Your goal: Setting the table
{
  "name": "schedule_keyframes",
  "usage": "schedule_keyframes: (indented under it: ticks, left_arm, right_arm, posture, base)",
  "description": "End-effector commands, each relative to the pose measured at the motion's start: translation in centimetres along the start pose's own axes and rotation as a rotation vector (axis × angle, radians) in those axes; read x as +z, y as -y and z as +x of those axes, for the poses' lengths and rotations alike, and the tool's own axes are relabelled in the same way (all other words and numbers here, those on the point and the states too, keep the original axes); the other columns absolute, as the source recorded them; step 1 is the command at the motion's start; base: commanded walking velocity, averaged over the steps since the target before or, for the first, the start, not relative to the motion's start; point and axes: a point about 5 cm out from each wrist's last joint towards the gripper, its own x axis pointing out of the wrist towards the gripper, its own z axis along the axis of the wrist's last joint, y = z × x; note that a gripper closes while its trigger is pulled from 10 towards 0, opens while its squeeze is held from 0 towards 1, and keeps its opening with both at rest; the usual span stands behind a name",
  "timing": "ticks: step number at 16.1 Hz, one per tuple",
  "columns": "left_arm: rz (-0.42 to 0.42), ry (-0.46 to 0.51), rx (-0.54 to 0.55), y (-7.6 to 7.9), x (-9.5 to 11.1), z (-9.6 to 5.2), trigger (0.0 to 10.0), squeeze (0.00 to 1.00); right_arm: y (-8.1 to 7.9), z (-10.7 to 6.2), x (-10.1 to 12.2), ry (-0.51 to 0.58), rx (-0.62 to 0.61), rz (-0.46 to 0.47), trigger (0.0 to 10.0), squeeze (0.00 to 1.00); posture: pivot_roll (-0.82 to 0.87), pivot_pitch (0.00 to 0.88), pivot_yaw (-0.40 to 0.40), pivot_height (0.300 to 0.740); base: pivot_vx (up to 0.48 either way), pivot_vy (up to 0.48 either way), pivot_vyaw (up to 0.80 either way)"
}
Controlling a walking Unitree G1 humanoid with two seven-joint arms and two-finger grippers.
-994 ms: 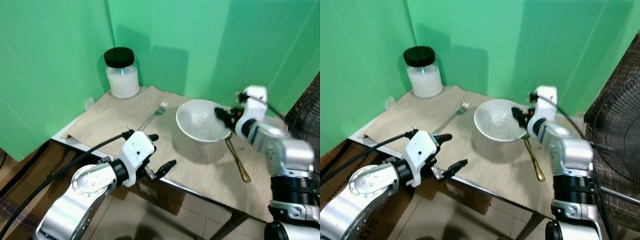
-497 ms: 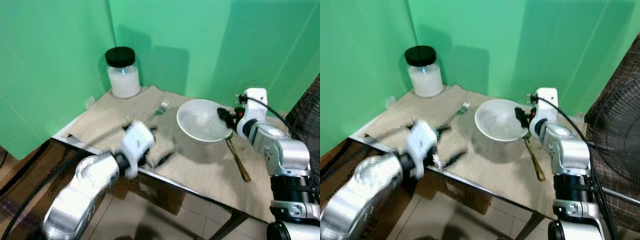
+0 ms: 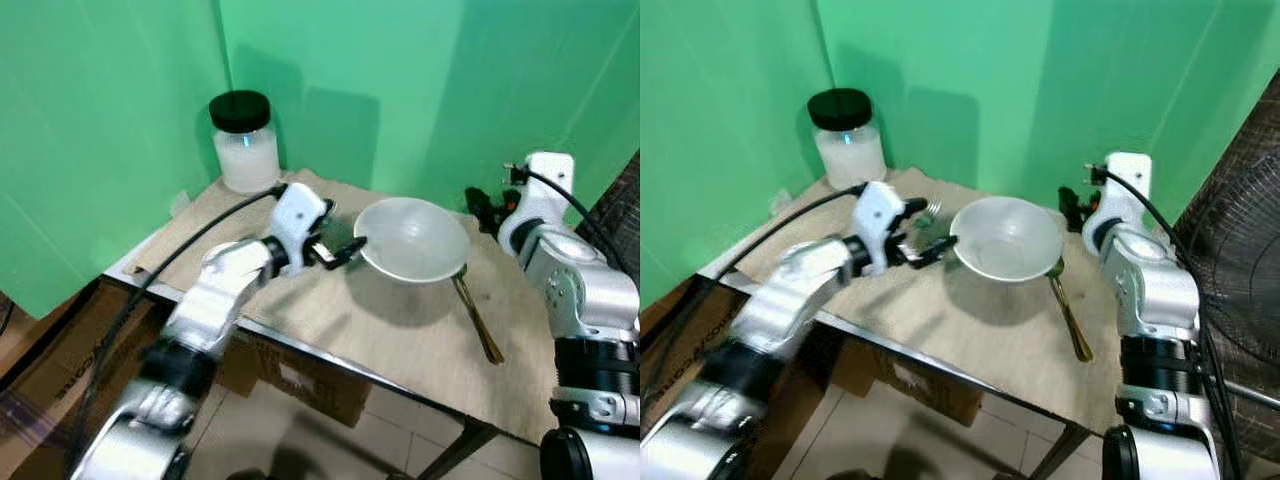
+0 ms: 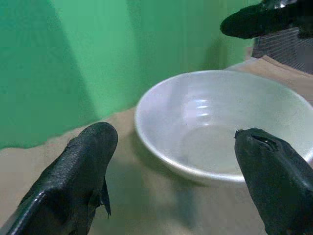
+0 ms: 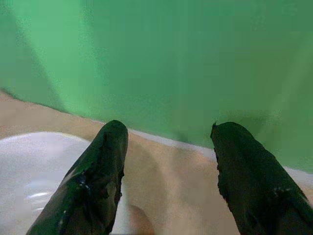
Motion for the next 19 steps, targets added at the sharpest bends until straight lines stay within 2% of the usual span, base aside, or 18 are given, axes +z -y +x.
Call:
schedule_keyframes:
  ticks: [1,4,5,6,7,9,13,14,19]
  left_arm:
    - [-0.016,0.000,-0.005,-0.3,-0.4,0.8,10.0,0.00]
    - [-0.038,-0.017,0.006,-0.3,-1.0,2.1,10.0,0.00]
    - [-0.022,-0.046,0.021,-0.5,-1.6,2.5,10.0,0.00]
    - [-0.012,-0.081,0.040,-0.7,-2.2,2.6,10.0,0.00]
    - [-0.002,-0.098,0.048,-0.7,-2.5,2.5,10.0,0.00]
    - [0.014,-0.116,0.049,-1.1,-3.3,1.8,10.0,0.00]
    - [0.028,-0.109,0.053,-1.5,-3.7,1.5,10.0,0.00]
    - [0.031,-0.106,0.056,-1.5,-3.8,1.4,10.0,0.00]
    - [0.035,-0.097,0.059,-1.6,-3.9,1.3,10.0,0.00]
  right_arm:
    - [0.6,-0.1,-0.2,0.000,-0.022,0.032,10.0,1.00]
    - [0.2,-0.1,-0.9,-0.040,0.023,0.076,10.0,1.00]
    - [-0.4,-0.1,-1.6,-0.081,0.056,0.084,10.0,1.00]
    - [-1.0,-0.2,-2.4,-0.133,0.102,0.101,10.0,0.10]
    - [-1.3,-0.2,-2.8,-0.156,0.134,0.116,10.0,0.00]
    - [-3.1,-1.0,-4.3,-0.244,0.292,0.178,10.0,0.00]
    - [-4.1,-1.2,-4.8,-0.298,0.360,0.195,10.0,0.00]
    - [-4.0,-0.9,-4.6,-0.302,0.349,0.216,0.0,0.00]
    - [-3.6,-0.6,-4.1,-0.273,0.316,0.231,0.0,0.00]
  posture:
    - [-0.09,0.000,0.039,0.740]
    - [-0.11,0.000,0.049,0.740]
    - [-0.12,0.000,0.057,0.740]
    - [-0.13,0.000,0.060,0.740]
    - [-0.13,0.000,0.060,0.740]
    - [-0.12,0.000,0.049,0.740]
    - [-0.10,0.000,0.028,0.740]
    - [-0.09,0.000,0.023,0.740]
    - [-0.09,0.000,0.019,0.740]
  base:
    - [0.000,0.000,0.00]
    - [0.000,0.000,0.00]
    - [0.000,0.000,0.00]
    - [0.000,0.000,0.00]
    - [0.000,0.000,0.00]
    - [0.000,0.000,0.00]
    - [0.000,0.000,0.00]
    - [0.000,0.000,0.00]
    - [0.000,0.000,0.00]
